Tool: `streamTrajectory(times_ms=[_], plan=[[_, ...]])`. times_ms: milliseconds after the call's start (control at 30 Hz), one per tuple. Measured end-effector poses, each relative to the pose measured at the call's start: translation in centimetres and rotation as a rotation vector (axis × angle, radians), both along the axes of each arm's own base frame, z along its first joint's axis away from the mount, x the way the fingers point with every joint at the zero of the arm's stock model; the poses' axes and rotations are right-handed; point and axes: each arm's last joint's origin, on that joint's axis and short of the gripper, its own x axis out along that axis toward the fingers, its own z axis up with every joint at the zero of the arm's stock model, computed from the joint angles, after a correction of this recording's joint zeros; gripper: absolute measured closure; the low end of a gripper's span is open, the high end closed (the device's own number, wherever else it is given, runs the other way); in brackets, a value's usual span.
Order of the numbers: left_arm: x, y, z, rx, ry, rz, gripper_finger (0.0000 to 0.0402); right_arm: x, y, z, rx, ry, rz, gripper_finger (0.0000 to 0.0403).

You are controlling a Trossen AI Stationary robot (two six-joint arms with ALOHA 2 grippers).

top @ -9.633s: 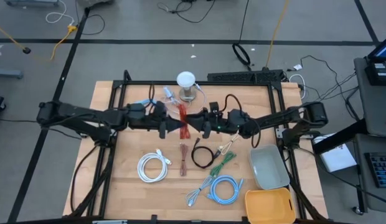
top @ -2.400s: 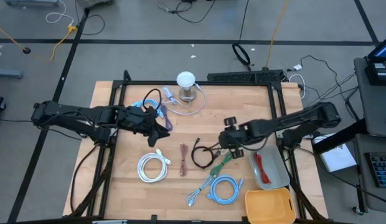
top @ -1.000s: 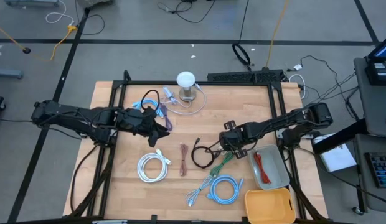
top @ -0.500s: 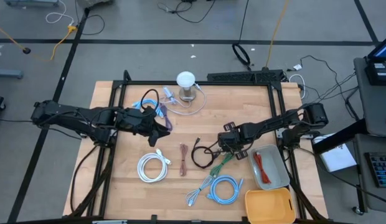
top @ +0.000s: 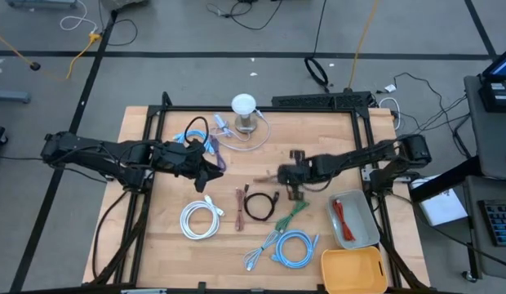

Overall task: Pick & Place USB Port
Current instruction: Put the white USB cable into the gray bin

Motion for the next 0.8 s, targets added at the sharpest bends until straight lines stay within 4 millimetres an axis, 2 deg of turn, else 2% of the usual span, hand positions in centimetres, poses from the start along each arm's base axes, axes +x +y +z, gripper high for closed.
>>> streamTrajectory(times_ms=[100, 200, 267, 333, 433, 500, 600, 667, 800], plan=[[0.0, 0.1, 0.0, 0.006, 0.000, 0.002, 0.0257, 1.0, -0.9, 4.1, 0.000, -0.147, -0.173, 0.0399], [0.0, 0.1, 0.0, 0.008, -0.001, 0.002, 0.0257, 0.7, -1.7, 8.8, 0.067, -0.221, -0.424, 0.0400], [0.0, 0.1, 0.0, 0.009, 0.000, 0.001, 0.0257, -0.5, -1.4, 11.8, 0.127, -0.206, -0.535, 0.0401], [0.0, 0.0, 0.0, 0.015, 0.000, -0.008, 0.0257, -2.3, -0.2, 14.0, 0.207, -0.143, -0.605, 0.0401], [0.0, -0.1, 0.0, 0.035, 0.002, -0.022, 0.0257, -5.3, 1.9, 16.4, 0.336, -0.027, -0.720, 0.0401], [0.0, 0.0, 0.0, 0.051, 0.002, -0.028, 0.0257, -7.4, 3.6, 17.1, 0.359, 0.025, -0.799, 0.0402], [0.0, 0.2, 0.0, 0.074, 0.004, -0.023, 0.0257, -9.7, 6.1, 17.4, 0.434, -0.029, -0.882, 0.0402], [0.0, 0.4, 0.0, 0.086, 0.004, -0.018, 0.0257, -10.7, 7.6, 16.6, 0.450, -0.025, -0.943, 0.0402], [0.1, 0.9, 0.0, 0.105, 0.007, -0.012, 0.0257, -12.7, 10.0, 13.5, 0.405, 0.031, -1.079, 0.0402]])
